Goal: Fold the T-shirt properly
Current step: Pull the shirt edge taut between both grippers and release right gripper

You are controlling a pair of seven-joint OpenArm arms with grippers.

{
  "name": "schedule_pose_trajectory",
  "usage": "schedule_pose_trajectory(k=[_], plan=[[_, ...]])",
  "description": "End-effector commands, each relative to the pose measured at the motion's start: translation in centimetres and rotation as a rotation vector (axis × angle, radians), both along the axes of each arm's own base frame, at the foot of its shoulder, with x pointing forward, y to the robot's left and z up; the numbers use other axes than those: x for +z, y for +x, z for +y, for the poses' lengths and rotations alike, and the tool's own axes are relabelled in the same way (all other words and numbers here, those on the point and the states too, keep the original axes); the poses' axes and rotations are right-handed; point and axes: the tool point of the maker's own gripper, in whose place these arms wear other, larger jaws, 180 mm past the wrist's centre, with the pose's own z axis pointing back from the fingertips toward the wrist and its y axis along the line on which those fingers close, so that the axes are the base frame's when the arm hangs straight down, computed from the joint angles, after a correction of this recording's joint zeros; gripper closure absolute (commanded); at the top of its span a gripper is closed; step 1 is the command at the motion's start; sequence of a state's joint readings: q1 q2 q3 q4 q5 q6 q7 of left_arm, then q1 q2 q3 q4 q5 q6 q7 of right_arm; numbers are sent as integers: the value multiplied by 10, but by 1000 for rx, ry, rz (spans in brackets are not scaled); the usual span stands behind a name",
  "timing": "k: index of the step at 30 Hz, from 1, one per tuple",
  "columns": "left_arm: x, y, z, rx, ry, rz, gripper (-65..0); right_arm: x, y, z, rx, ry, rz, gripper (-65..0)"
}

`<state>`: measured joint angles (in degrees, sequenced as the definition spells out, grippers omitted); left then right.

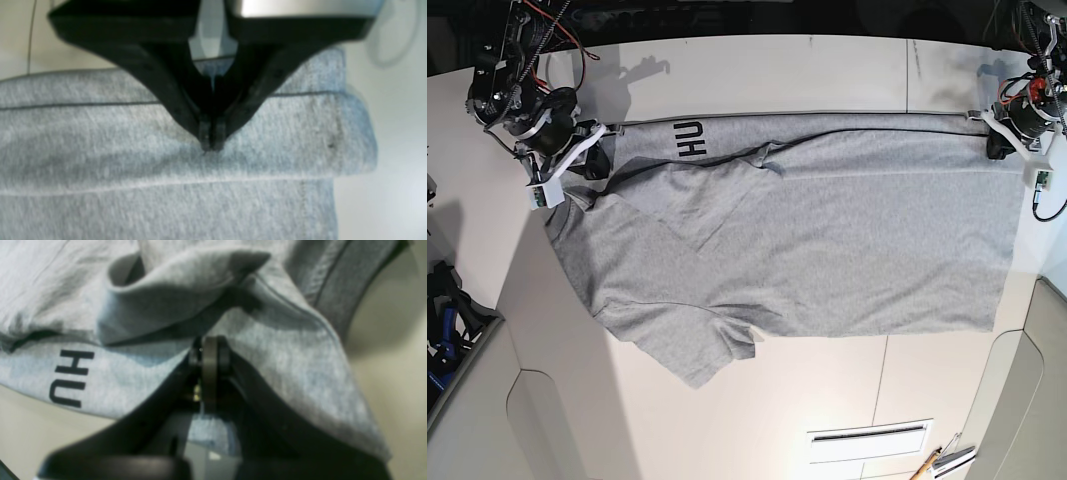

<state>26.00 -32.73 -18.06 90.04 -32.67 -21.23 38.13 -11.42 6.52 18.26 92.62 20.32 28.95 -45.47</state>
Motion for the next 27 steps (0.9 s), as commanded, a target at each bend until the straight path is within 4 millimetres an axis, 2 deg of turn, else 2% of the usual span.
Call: schedule_pose_trajectory(k=[1,5,11,19,22,27], plan=[[-8,-17,14,18,48,87,0,-2,-6,-4,12,-22,33,0],[-14,-37,17,28,52,138,0,-4,-26,-9,26,-11,73,0],[-12,-66,32,84,47,175,0,3,-60,-37,-20,-69,98,0],[-10,-95,8,104,-116,191,0,24,-93,-71,-139,-34,108,0],[-14,-97,0,108,-146,187,0,35,-93,-69,-134,29,62,0],[-14,-96,-2,112,-152,179,0,61,-74,-35,-53,160,-46,0]])
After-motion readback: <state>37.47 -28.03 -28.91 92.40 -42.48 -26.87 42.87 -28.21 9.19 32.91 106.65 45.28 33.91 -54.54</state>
